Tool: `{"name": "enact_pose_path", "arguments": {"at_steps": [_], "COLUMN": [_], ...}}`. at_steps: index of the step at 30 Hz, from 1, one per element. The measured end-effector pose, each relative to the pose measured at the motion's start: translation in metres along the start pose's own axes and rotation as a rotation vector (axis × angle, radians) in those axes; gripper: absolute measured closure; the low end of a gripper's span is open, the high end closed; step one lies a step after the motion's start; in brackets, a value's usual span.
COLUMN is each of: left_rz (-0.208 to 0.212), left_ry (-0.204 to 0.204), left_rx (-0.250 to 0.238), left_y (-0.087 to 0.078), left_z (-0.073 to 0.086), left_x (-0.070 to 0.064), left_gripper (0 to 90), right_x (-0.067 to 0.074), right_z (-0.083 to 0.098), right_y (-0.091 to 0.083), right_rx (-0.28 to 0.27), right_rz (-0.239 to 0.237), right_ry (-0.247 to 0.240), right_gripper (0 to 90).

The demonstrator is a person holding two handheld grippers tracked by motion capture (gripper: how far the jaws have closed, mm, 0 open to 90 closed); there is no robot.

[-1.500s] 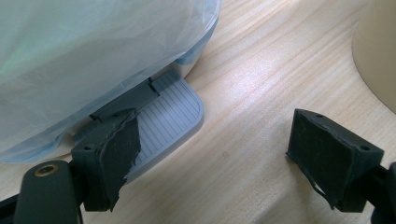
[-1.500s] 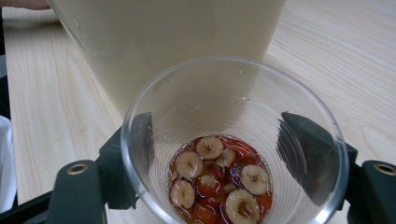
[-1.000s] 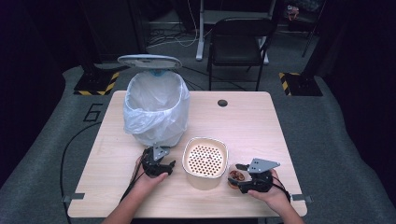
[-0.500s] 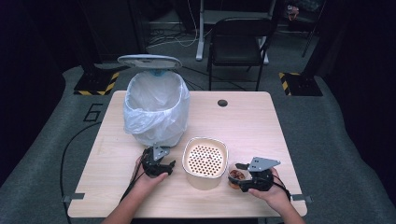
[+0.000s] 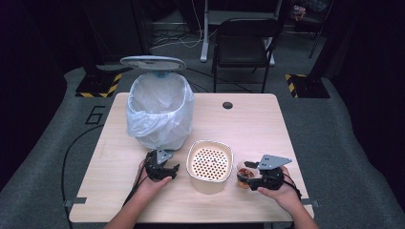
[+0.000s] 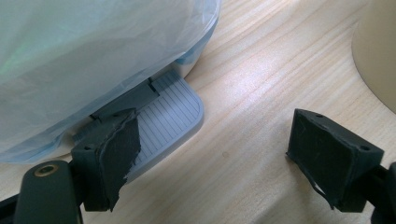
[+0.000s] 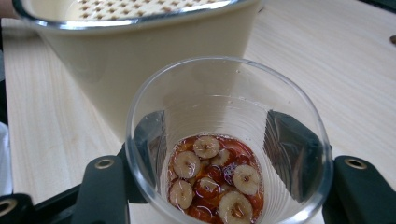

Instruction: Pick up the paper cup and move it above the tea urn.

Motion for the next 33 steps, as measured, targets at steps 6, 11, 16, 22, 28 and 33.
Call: {"name": "enact_pose_path", "arguments": {"at_steps": [6, 11, 16, 22, 28, 33], "left_rz": [0.000, 0.000, 0.000, 0.000, 0.000, 0.000], "left_ry": [0.000, 0.000, 0.000, 0.000, 0.000, 0.000], "left_rx": [0.000, 0.000, 0.000, 0.000, 0.000, 0.000], "left_y": [0.000, 0.000, 0.000, 0.000, 0.000, 0.000], "left_z": [0.000, 0.000, 0.000, 0.000, 0.000, 0.000], "left_x": [0.000, 0.000, 0.000, 0.000, 0.000, 0.000], "left_gripper": [16.6, 16.6, 16.6, 16.6, 16.6, 16.6], "right_x": [-0.012, -0.024, -0.039, -0.056, -0.069, -0.077], "right_z": [-0.016, -0.029, -0.041, -0.057, -0.071, -0.079], "right_y": [-0.007, -0.011, -0.011, -0.007, -0.001, 0.005], "right_rx": [-0.012, -0.009, -0.022, -0.036, -0.047, -0.042], "right_rz": [0.027, 0.051, 0.067, 0.069, 0.081, 0.080], "right_ry": [-0.009, -0.029, -0.014, -0.006, -0.012, -0.036], "right_gripper": [39.0, 39.1, 39.3, 39.5, 39.7, 39.8]}}
Point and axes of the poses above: each handheld gripper's, and its own axes: y roughly forward along the jaws, z roughly out of its underside, x roughly to its left, the point moved 9 cm from there along y, roughly forward along the jaws, and after that the axes turned 9 degrees about -x, right-handed, at the moved point
